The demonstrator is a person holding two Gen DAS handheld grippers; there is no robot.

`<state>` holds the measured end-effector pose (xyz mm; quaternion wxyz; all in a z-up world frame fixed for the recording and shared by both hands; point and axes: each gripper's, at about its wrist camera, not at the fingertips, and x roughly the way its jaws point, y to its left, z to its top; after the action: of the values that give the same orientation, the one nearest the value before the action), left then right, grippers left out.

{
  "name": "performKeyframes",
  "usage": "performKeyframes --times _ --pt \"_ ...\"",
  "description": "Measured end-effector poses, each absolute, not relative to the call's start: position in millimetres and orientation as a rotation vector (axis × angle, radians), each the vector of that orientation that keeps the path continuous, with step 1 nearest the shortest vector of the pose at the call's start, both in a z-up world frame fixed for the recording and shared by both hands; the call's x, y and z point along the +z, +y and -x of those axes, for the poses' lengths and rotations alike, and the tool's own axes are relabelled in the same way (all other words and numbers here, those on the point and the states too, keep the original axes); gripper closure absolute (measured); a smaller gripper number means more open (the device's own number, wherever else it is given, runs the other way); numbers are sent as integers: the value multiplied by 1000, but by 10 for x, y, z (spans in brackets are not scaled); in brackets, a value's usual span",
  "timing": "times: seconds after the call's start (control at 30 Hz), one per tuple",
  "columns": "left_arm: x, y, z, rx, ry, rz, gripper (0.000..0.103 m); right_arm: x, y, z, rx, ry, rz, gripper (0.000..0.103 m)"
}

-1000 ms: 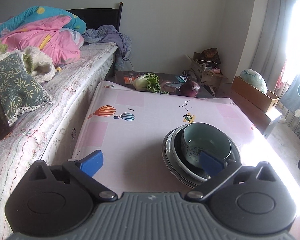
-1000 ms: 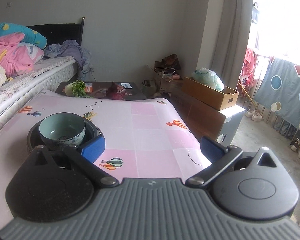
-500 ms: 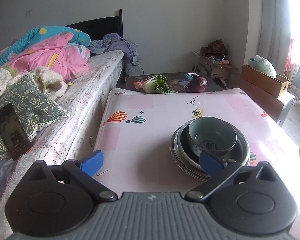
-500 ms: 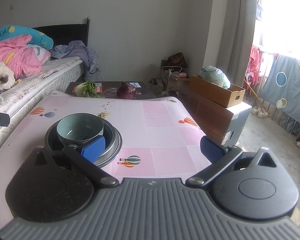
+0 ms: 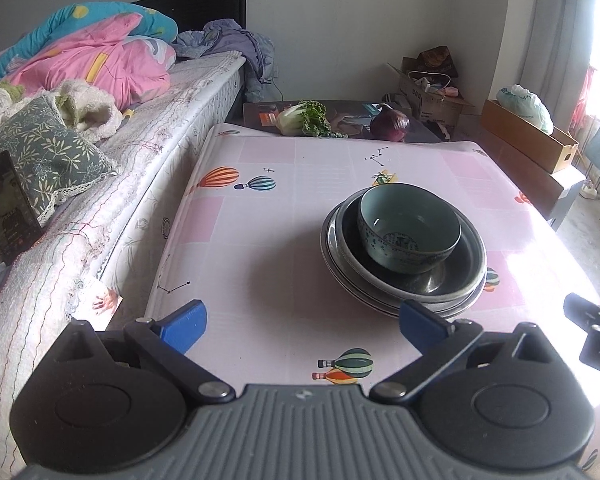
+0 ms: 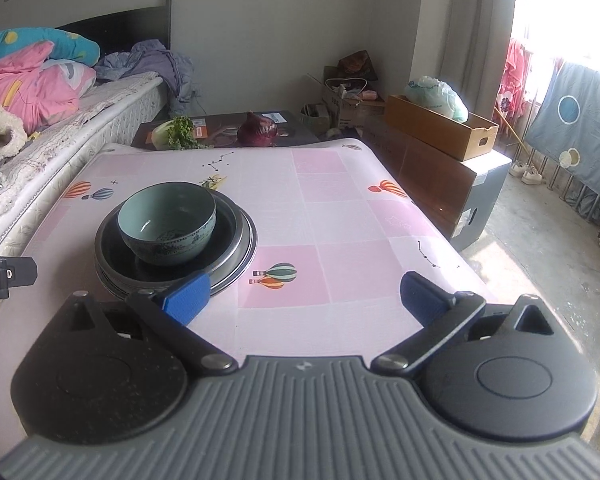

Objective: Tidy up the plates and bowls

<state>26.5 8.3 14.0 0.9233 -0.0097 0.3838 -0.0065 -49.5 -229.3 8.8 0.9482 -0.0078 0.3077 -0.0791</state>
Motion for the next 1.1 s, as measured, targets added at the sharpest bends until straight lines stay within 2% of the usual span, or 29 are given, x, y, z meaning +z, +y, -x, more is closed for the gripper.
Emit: performKeyframes --times 0.27,1.1 --pt "53 110 -277 -8 846 41 0 -100 -2274 302 -145 750 -55 1" --pt "-57 211 -387 15 923 58 0 -14 -2062 257 -37 768 -35 1"
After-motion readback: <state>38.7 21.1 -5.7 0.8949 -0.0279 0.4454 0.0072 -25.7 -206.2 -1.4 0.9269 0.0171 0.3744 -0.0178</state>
